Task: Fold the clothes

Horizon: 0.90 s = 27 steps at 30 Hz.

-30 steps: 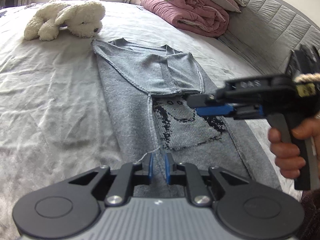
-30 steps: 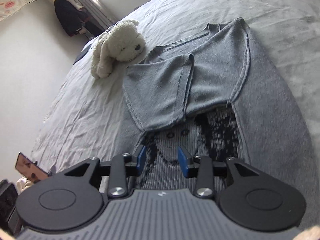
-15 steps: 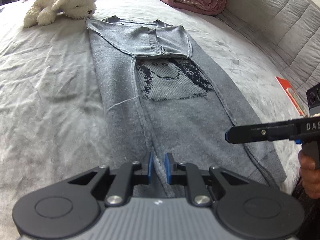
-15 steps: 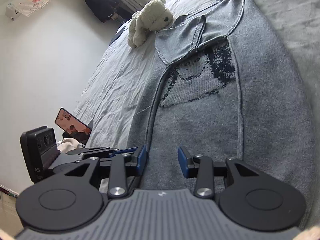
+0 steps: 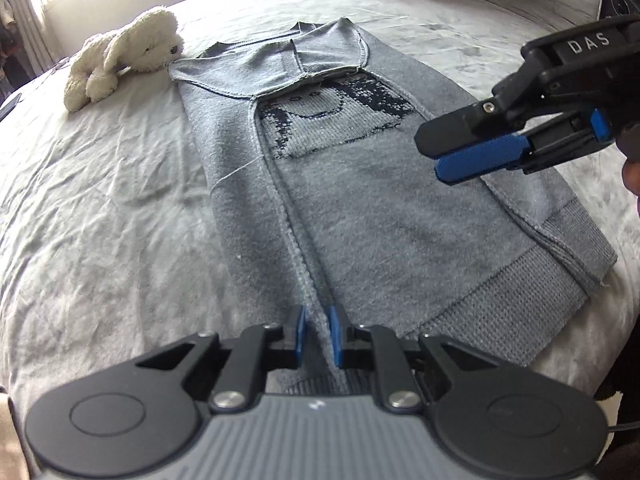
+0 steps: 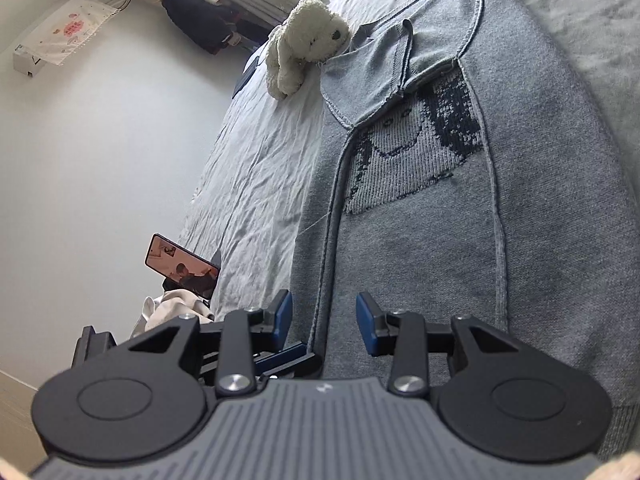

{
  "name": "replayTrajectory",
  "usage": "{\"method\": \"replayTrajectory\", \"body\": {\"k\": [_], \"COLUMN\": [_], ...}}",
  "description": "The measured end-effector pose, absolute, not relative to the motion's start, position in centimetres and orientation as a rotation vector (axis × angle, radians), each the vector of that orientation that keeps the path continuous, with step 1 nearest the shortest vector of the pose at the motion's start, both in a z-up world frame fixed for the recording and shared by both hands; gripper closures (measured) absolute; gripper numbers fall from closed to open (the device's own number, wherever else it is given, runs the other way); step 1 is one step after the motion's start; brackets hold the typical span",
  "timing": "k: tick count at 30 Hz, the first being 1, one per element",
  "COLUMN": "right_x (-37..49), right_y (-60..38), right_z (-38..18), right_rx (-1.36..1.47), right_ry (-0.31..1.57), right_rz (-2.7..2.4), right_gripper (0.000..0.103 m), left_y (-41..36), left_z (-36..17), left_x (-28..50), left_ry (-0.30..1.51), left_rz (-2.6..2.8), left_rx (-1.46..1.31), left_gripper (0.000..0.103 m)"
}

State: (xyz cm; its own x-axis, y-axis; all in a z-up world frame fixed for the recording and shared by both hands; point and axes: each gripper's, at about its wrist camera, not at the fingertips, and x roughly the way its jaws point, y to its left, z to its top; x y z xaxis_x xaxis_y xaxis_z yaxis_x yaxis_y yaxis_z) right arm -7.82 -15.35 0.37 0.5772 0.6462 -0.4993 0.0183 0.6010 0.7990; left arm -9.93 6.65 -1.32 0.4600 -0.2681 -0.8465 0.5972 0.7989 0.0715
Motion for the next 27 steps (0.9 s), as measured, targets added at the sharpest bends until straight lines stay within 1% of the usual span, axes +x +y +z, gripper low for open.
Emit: {"method": "replayTrajectory", "body": {"k": [3, 6, 10, 11, 13, 22, 27], "right_x": [-7.6, -7.4, -7.0, -6.9, -6.7, -6.2, -6.3], "right_y": [-14.9, -14.3, -13.5, -13.4, -13.0, -11.6, -10.6], "right_z": [0.1, -0.1, -0.6, -0.8, -1.0, -2.0, -2.5], "right_rx": [0.87, 0.864, 0.85, 0.848, 0.844, 0.852, 0.854], "right_ry": [0.908, 0.925, 0.945, 0.95, 0.959, 0.986, 1.013], "right_rz": [0.44, 0.45, 0.448, 0.447, 0.445, 0.473, 0.505], "right_gripper": [0.063, 0.063, 0.063, 0.063, 0.063, 0.063, 0.072], "left_y": [7.1, 7.1, 7.7, 7.9, 8.4, 12.9, 14.8], "left_z": [-0.8, -1.2, -2.0, -1.9, -1.8, 0.3, 1.2], "left_x": [-10.5, -10.8, -10.0, -9.9, -9.5, -8.4, -7.8], "left_ry": [0.957, 0.975, 1.02, 1.027, 1.04, 1.031, 1.006], "left_rz": [-0.58, -0.6, -0.613, -0.615, -0.618, -0.696, -0.751], "left_rx": [0.378, 0.388, 0.321, 0.3, 0.25, -0.08, -0.229], "left_gripper": [0.089, 0.084, 0.084, 0.088, 0.1, 0.1, 0.1]}}
